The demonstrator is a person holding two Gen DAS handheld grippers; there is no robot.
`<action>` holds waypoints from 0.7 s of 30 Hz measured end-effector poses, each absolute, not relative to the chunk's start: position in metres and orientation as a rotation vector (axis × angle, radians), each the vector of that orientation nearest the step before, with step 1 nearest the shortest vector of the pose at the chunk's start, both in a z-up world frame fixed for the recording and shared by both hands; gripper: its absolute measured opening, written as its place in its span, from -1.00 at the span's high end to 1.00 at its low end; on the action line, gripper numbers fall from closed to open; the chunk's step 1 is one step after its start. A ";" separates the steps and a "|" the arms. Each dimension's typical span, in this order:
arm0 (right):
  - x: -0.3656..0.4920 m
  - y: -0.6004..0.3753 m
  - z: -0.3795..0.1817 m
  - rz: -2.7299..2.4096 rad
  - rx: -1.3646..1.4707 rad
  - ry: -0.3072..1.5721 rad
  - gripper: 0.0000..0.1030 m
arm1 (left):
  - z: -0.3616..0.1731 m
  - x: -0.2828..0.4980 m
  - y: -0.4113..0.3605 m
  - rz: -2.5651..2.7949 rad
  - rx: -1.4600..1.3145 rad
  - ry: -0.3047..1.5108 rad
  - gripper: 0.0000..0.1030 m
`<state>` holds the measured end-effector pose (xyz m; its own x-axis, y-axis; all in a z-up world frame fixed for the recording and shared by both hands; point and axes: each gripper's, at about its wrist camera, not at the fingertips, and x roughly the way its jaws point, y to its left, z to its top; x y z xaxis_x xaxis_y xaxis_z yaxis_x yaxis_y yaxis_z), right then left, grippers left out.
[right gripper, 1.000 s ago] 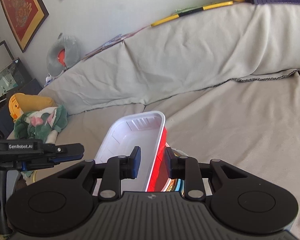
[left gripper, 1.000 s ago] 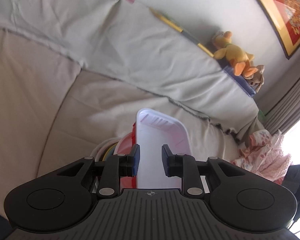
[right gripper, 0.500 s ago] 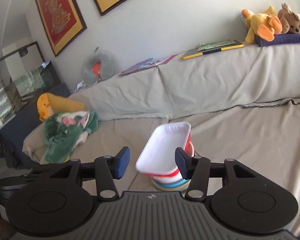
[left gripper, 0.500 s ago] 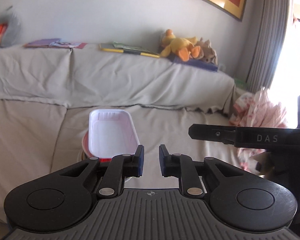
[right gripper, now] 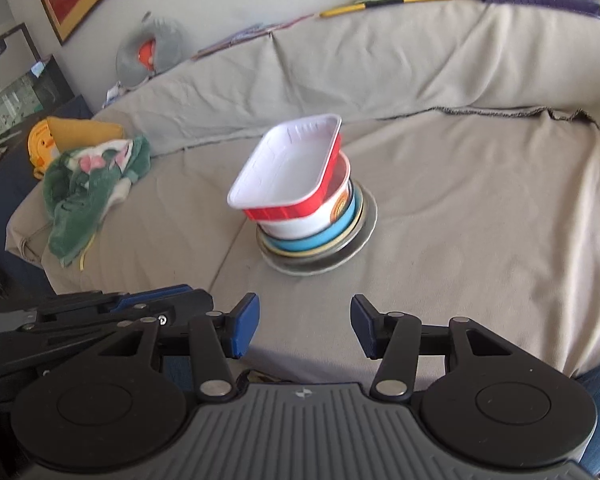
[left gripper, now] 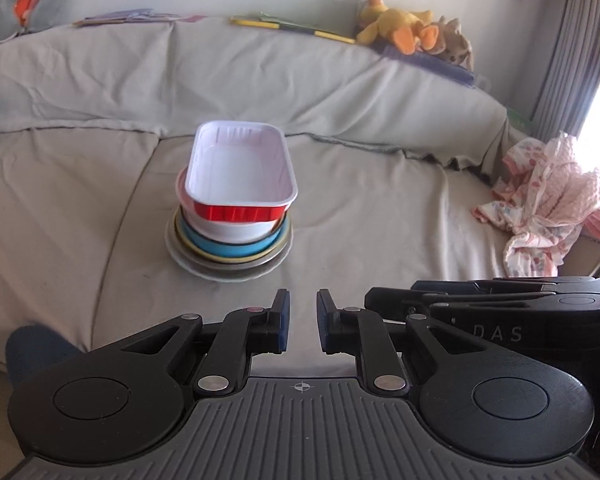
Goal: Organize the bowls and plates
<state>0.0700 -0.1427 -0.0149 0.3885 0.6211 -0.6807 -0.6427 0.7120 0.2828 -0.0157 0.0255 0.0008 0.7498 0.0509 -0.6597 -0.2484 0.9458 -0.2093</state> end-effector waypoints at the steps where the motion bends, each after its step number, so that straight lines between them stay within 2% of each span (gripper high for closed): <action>1: 0.071 -0.142 -0.017 0.800 -0.030 0.859 0.02 | 0.001 -0.016 0.025 0.169 -0.289 0.705 0.67; 21: 0.079 -0.137 -0.026 0.803 -0.036 0.919 0.02 | -0.001 -0.013 0.020 0.190 -0.258 0.728 0.67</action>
